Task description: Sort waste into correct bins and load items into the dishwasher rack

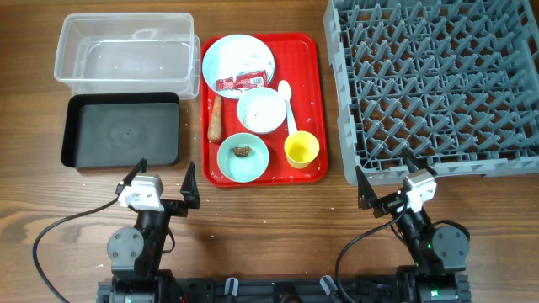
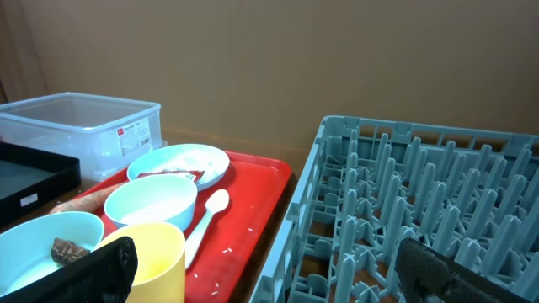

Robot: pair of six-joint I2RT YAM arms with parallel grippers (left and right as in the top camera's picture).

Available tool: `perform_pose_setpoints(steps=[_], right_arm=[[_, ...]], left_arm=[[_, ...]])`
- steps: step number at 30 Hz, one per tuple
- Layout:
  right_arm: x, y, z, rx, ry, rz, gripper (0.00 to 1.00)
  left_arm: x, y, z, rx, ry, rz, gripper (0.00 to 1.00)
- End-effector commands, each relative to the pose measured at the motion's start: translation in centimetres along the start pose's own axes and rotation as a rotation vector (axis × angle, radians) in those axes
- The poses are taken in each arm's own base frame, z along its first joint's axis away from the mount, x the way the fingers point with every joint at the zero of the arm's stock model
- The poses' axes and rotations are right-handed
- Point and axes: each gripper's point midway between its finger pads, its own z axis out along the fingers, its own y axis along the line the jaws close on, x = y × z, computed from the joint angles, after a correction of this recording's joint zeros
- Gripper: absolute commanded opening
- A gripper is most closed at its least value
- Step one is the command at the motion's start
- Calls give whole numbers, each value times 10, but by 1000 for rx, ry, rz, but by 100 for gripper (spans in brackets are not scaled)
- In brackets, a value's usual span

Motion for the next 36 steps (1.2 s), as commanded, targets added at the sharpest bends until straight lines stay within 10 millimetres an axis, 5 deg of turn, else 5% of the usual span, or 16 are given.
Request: perform_pose_setpoints(steps=[1,36], right_arm=[[-2,5,0,-27,-12,12,100],[-2,5,0,-27,-12,12,100]], left_arm=[[1,3,0,-15,-7,16,100],[-7,2,0,-12,-37,19,100]])
